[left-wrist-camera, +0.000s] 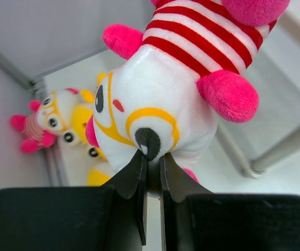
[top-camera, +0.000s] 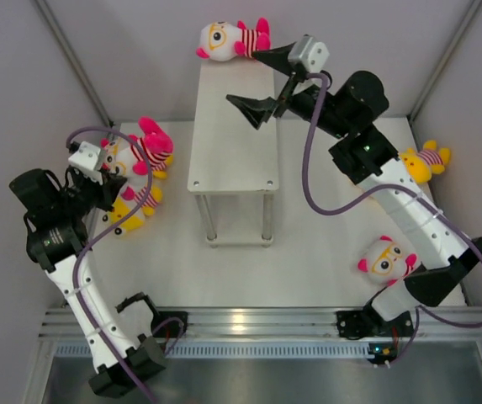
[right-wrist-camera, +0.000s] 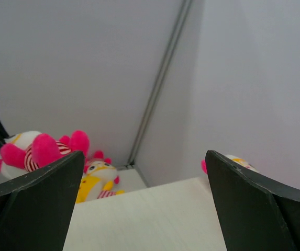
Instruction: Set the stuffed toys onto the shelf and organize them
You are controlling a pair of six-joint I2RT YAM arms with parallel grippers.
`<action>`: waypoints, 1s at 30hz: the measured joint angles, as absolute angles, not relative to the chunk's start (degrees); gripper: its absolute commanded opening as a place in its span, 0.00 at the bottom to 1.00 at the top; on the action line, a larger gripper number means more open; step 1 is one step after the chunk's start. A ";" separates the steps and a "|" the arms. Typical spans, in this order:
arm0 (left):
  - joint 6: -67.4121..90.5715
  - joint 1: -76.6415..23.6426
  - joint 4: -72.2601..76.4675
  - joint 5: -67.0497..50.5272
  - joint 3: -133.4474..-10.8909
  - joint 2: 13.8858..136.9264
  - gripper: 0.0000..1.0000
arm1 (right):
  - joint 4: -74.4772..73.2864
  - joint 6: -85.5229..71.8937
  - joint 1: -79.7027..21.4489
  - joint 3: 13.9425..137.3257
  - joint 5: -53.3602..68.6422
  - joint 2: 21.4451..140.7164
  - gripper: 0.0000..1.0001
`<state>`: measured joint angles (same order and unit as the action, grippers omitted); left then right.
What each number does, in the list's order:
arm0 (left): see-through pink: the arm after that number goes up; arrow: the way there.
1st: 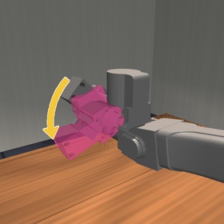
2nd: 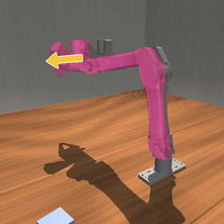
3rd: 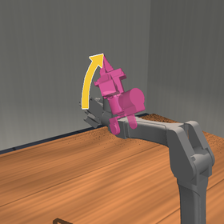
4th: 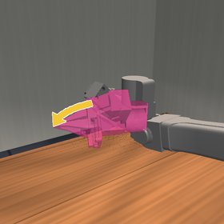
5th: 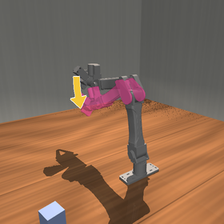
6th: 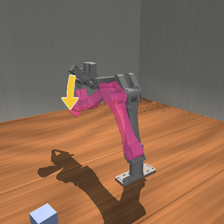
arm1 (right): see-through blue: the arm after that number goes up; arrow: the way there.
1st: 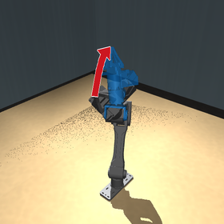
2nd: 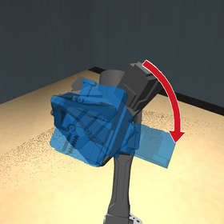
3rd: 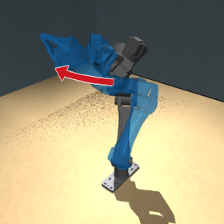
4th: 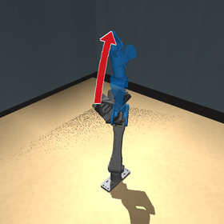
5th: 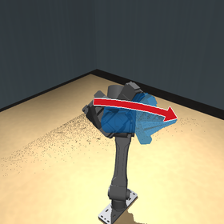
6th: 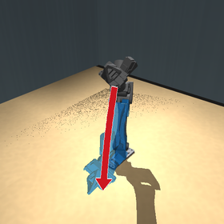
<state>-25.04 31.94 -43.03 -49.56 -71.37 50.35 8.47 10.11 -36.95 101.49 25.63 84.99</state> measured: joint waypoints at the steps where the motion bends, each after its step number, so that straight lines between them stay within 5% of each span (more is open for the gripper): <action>1: -25.67 31.94 -45.71 -52.31 -72.84 50.22 0.02 | 5.56 10.76 -38.81 104.20 25.80 86.19 0.99; 9: -28.32 31.94 -59.94 -62.02 -81.93 50.19 0.03 | -7.22 10.46 -46.44 111.92 29.74 93.86 0.99; 30: -31.48 32.10 -63.51 -63.66 -82.85 49.25 0.03 | -23.40 25.58 -53.74 113.34 29.61 96.57 0.99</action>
